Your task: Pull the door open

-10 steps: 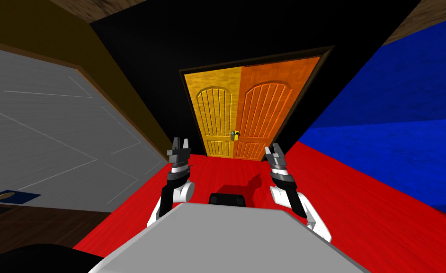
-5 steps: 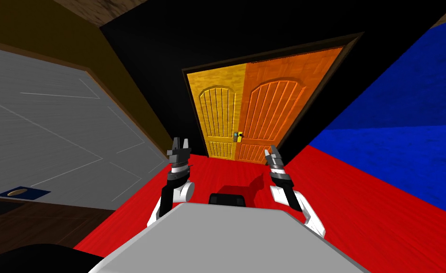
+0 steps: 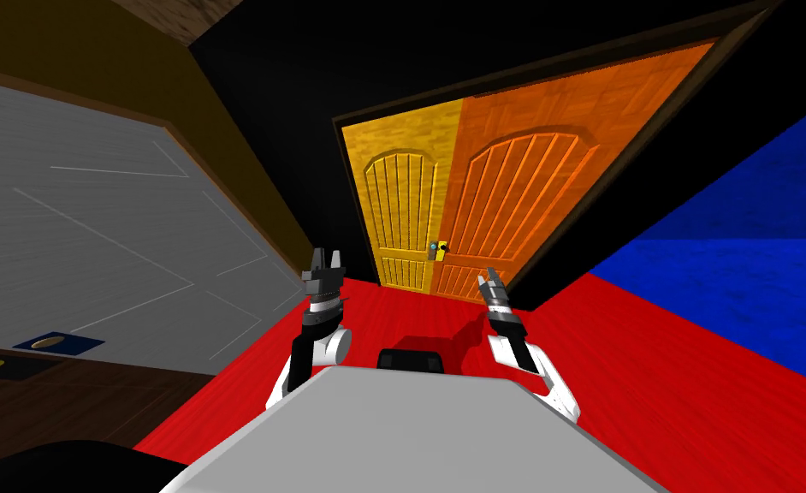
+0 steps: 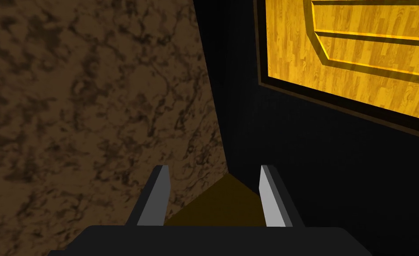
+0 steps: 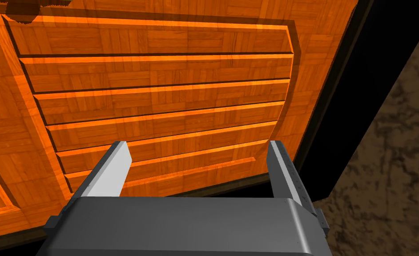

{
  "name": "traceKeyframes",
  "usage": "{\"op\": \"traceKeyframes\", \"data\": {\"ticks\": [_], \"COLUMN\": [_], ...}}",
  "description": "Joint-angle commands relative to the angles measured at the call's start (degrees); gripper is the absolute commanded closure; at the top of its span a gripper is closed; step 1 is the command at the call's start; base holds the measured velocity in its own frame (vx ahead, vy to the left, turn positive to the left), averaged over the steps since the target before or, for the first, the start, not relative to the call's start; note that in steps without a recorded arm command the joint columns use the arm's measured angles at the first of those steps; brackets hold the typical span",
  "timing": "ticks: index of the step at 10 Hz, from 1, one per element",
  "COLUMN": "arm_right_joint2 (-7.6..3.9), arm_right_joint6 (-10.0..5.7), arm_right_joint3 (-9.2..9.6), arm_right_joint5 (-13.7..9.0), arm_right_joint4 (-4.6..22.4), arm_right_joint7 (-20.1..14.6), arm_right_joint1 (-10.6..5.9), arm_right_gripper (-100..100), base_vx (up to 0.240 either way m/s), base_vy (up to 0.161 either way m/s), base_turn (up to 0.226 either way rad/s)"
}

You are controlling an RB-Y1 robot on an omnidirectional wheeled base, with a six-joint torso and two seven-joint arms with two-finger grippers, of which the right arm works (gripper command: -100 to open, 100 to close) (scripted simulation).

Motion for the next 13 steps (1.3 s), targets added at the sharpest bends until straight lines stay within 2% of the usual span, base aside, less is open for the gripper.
{"op": "traceKeyframes", "data": {"ticks": [1,4,5,10,13], "arm_right_joint2": [-0.50,-0.58,-0.63,-0.69,-0.70], "arm_right_joint6": [0.71,1.76,2.44,4.04,5.45], "arm_right_joint3": [-0.97,-2.21,-3.01,-4.89,-6.53], "arm_right_joint5": [0.3,1.2,1.8,3.1,4.3], "arm_right_joint4": [2.0,5.3,7.5,12.6,17.1], "arm_right_joint7": [-1.1,-2.3,-3.1,-5.0,-6.7], "arm_right_joint1": [-0.73,-1.99,-2.81,-4.75,-6.47], "arm_right_gripper": [-100,-100,-100,-100,-100], "base_vx": [0.118,0.093,0.138,0.120,0.150], "base_vy": [0.029,0.008,0.008,0.013,-0.009], "base_turn": [0.081,0.067,0.101,0.074,0.093]}}
